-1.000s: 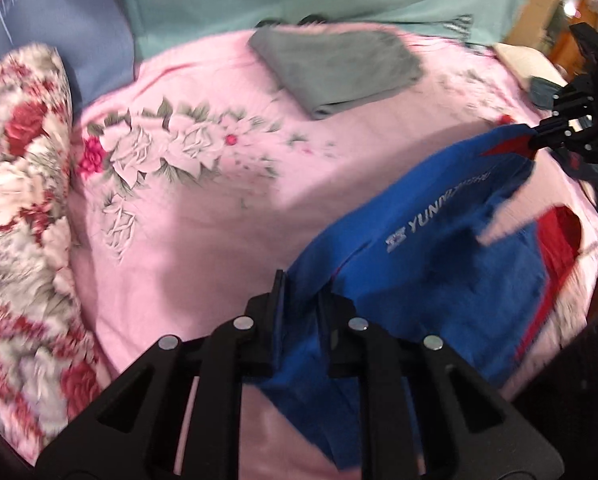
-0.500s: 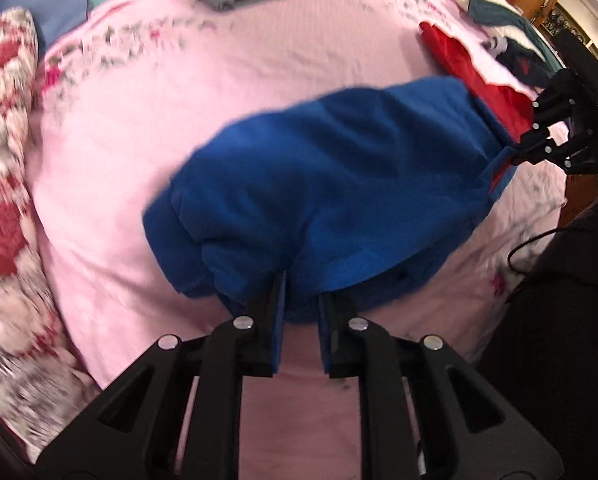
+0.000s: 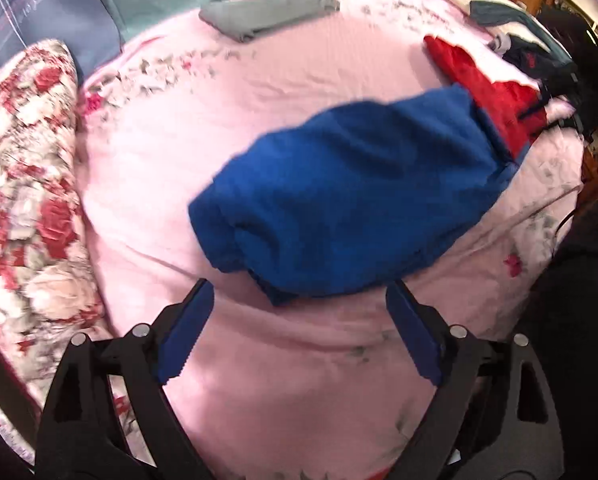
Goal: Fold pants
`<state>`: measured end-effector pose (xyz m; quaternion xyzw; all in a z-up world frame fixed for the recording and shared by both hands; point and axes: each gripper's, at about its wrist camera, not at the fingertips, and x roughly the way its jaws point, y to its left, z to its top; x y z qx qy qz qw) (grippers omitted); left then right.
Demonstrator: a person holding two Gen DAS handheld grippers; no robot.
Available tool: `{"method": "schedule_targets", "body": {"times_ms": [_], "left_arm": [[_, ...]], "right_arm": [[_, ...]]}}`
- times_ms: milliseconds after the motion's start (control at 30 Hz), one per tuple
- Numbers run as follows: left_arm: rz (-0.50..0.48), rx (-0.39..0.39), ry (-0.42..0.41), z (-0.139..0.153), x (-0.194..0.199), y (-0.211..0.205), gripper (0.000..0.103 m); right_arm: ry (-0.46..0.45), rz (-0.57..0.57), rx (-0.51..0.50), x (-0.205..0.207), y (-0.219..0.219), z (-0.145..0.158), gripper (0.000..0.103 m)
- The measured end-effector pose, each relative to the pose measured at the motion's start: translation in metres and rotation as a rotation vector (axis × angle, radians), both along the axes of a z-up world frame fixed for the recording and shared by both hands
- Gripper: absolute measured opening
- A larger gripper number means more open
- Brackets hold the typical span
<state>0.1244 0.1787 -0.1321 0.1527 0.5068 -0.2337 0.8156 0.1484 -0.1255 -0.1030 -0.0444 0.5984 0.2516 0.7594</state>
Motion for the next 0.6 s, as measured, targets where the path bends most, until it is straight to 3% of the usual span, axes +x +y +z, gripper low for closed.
{"method": "schedule_targets", "body": {"times_ms": [100, 167, 300, 400, 467, 500, 533, 600], "left_arm": [[0.045, -0.112, -0.045, 0.027, 0.005, -0.013, 0.089], [0.059, -0.226, -0.047, 0.037, 0.010, -0.037, 0.089], [0.118, -0.246, -0.073, 0.040, 0.007, -0.085, 0.089], [0.205, -0.288, -0.051, 0.038, 0.000, -0.105, 0.089], [0.245, -0.303, -0.025, 0.036, -0.004, -0.114, 0.089], [0.259, -0.290, -0.024, 0.035, -0.004, -0.118, 0.089], [0.268, -0.277, -0.024, 0.035, -0.005, -0.124, 0.089], [0.276, -0.273, -0.015, 0.034, -0.006, -0.131, 0.089]], "right_arm": [[-0.081, -0.286, -0.016, 0.051, -0.044, 0.015, 0.043], [-0.049, -0.488, -0.043, 0.091, -0.066, 0.000, 0.043], [0.078, -0.743, 0.030, 0.136, -0.076, -0.052, 0.043], [0.126, -0.820, -0.142, 0.148, -0.069, -0.085, 0.043], [0.082, -0.808, -0.204, 0.144, -0.064, -0.088, 0.028], [0.066, -0.782, -0.216, 0.143, -0.064, -0.086, 0.011], [0.054, -0.763, -0.191, 0.139, -0.066, -0.081, 0.003], [0.017, -0.750, -0.088, 0.123, -0.082, -0.056, 0.003]]}}
